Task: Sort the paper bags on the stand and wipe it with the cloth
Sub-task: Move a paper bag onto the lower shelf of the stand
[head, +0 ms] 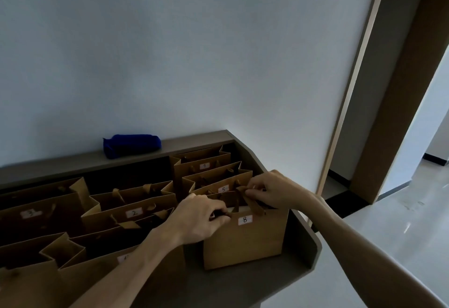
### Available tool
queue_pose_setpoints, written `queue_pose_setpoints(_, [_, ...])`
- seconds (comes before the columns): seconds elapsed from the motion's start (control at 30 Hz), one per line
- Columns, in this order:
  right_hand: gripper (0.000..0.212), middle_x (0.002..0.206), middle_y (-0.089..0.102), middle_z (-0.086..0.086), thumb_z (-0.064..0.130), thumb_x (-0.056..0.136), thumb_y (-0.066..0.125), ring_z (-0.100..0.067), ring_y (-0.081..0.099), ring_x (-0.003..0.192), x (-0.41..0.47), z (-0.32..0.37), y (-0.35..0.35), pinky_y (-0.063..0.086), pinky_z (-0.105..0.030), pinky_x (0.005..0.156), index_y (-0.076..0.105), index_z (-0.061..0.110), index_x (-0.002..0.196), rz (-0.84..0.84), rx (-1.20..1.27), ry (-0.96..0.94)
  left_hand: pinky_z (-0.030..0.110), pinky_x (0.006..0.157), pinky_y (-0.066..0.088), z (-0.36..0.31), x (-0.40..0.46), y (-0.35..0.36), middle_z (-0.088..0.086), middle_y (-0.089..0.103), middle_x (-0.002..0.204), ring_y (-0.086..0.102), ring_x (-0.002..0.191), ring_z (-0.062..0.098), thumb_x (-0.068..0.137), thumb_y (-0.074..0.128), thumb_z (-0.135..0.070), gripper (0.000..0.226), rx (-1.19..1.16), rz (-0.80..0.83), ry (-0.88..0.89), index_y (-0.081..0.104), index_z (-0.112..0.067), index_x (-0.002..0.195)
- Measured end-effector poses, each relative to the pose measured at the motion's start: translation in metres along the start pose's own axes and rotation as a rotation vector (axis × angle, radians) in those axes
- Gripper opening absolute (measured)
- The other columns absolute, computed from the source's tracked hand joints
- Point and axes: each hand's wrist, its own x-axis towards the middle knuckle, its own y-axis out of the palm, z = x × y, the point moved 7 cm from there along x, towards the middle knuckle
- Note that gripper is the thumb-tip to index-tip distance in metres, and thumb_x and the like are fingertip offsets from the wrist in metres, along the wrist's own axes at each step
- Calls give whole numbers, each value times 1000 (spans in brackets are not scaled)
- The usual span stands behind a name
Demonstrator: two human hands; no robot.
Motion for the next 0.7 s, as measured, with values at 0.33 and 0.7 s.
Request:
queue_pose_setpoints(0.33, [20,107,60,5,38,94,62,-7,58,95,18,-4,0,51,-24,85,67,23,106,10,-6,-99,5,73,28,-10,-6,1,-13,61,112,45,88,-9,94,50,-43,25,0,58,-9,60,-33,116])
queue_pose_setpoints(0.7, [25,112,63,16,30,100,53,4,59,94,-20,6,21,50,-13,83,62,25,123,-6,44,-189,1,79,21,-34,-40,9,-16,54,123,32,87,-18,94,48,-46,31,1,62,22,54,-36,122])
